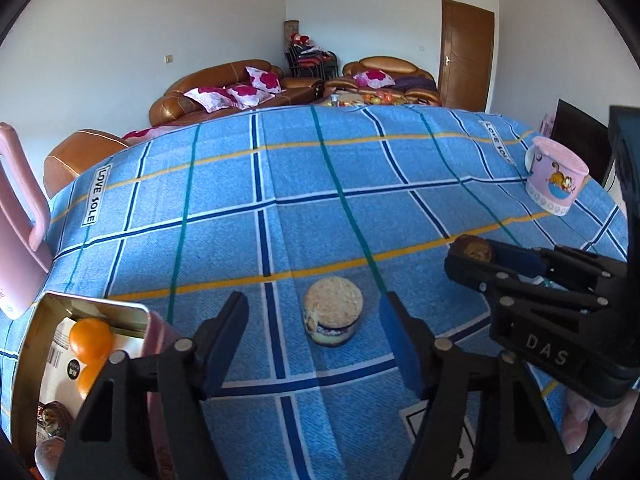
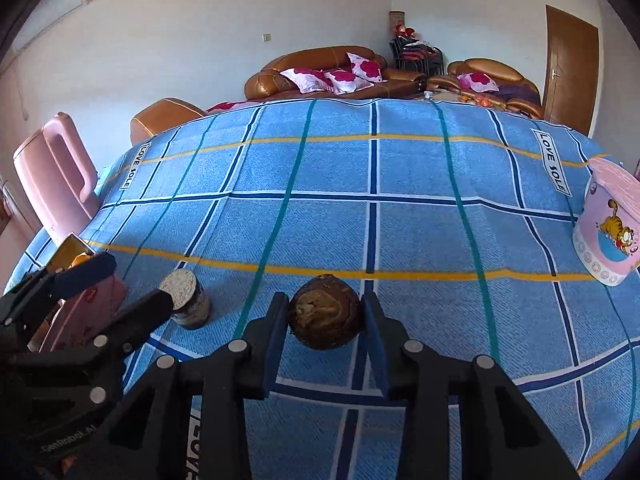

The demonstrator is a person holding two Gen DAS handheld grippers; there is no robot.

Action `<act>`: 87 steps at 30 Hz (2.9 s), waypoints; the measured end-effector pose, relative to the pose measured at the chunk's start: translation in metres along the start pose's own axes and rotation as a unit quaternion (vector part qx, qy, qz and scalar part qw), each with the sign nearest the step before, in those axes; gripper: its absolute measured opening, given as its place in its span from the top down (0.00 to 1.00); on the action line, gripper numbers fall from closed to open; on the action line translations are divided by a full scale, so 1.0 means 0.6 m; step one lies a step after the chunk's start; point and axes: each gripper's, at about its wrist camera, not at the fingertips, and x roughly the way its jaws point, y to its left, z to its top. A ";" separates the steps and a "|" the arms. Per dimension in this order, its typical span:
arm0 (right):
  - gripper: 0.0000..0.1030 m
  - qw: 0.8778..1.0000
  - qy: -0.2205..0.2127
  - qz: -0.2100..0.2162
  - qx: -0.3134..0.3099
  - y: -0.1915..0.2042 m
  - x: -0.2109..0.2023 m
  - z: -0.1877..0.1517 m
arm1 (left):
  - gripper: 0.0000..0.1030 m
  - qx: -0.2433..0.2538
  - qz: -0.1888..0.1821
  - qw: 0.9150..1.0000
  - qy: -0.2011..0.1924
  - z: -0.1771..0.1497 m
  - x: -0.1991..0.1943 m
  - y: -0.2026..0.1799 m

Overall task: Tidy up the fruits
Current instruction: 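Grasp the round cake with the left tool while the right grasps the brown round fruit, then lift the cake with the left tool while the right tool lifts the brown fruit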

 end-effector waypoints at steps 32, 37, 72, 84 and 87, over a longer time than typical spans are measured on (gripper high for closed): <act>0.62 0.999 -0.034 0.033 -0.017 0.013 -0.019 0.000 | 0.66 -0.033 -0.028 0.999 -0.027 0.010 -0.004 0.014; 0.62 0.998 -0.048 0.038 -0.025 0.017 -0.028 0.001 | 0.66 -0.026 -0.020 0.999 -0.040 0.010 -0.013 0.010; 0.62 0.990 -0.127 0.050 -0.040 0.023 -0.076 -0.012 | 0.66 -0.053 -0.018 0.994 -0.092 -0.001 -0.049 0.027; 0.62 0.987 -0.149 0.049 -0.043 0.023 -0.090 -0.017 | 0.66 -0.055 -0.010 0.992 -0.114 -0.005 -0.063 0.026; 0.62 0.986 -0.153 0.048 -0.045 0.024 -0.092 -0.019 | 0.66 -0.050 -0.005 0.991 -0.122 -0.006 -0.068 0.022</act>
